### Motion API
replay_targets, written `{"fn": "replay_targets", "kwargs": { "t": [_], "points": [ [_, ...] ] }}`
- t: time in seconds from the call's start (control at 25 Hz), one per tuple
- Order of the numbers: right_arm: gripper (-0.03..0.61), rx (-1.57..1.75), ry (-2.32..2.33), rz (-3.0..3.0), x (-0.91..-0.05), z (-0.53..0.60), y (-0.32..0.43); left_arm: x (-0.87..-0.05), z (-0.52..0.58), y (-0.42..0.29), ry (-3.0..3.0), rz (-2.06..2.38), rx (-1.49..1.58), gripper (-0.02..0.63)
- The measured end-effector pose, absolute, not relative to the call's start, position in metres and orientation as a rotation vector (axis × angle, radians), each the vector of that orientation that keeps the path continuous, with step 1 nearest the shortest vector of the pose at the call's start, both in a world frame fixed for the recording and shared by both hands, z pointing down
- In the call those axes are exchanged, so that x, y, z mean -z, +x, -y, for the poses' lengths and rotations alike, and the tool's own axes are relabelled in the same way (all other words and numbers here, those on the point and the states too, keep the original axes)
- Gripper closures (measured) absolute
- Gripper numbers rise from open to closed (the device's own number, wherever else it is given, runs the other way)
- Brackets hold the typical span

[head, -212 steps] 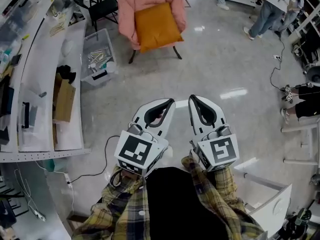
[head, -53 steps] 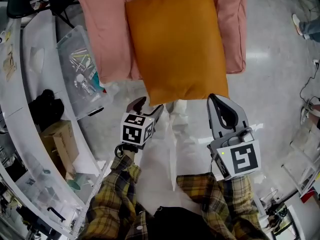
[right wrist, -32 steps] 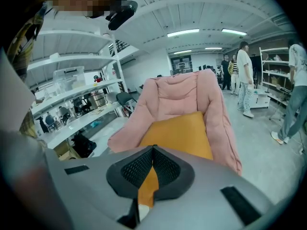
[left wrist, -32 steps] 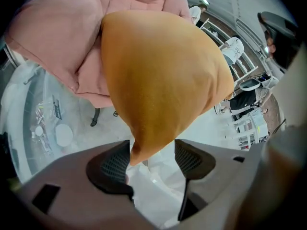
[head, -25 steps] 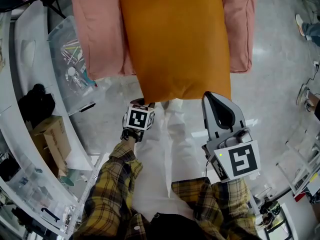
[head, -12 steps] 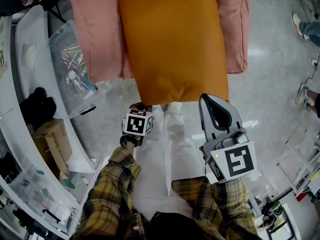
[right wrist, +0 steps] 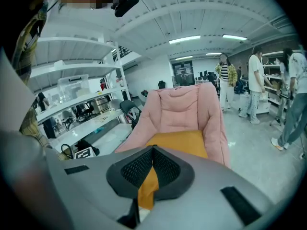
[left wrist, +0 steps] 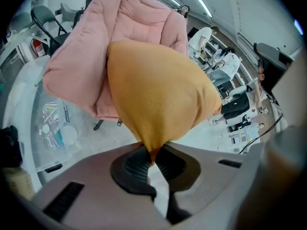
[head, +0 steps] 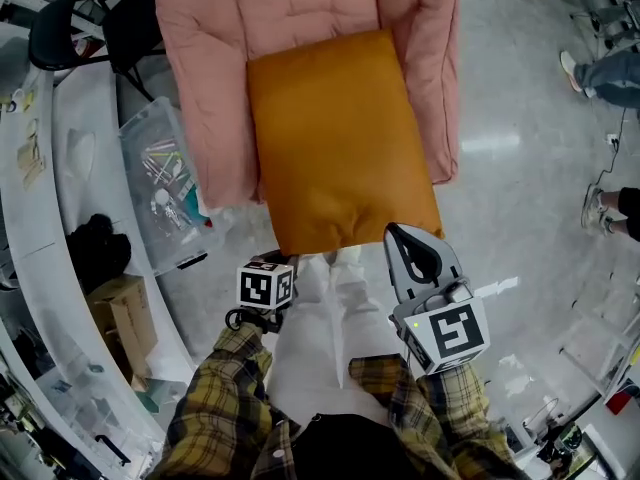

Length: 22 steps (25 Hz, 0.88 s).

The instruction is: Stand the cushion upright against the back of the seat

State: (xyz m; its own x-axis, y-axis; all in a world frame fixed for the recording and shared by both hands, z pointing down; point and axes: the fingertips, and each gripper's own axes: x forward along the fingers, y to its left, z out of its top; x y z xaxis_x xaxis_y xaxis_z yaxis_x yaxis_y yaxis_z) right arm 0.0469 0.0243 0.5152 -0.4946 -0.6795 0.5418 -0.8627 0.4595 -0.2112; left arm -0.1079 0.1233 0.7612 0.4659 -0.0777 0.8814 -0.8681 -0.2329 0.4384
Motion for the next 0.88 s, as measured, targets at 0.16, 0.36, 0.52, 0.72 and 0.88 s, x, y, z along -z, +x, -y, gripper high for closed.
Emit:
{"fn": "replay_targets", "kwargs": {
  "t": [0.16,0.36,0.52,0.72,0.88],
  "points": [
    [0.561,-0.611,1.307,2.369,-0.472,-0.024,0.049,-0.713,-0.121,-0.104,1.638,0.825,-0.884,0.594],
    [0.561,-0.537,1.34,2.419,-0.414,-0.023,0.064,-0.649,-0.109,-0.076,1.666,0.785,-0.831,0.594],
    [0.561,-0.49,1.383,2.456,-0.379,-0.028,0.08,-0.601,-0.095,-0.058,1.708,0.745,-0.787,0.594],
    [0.561,-0.43,1.393,2.52,-0.346,-0.036,0.091,-0.547,-0.07,-0.053,1.702,0.74,-0.68,0.594],
    [0.561,-0.376,1.385,2.57,-0.326,-0.038,0.1,-0.505,-0.04,-0.054,1.698,0.765,-0.57,0.594]
  ]
}}
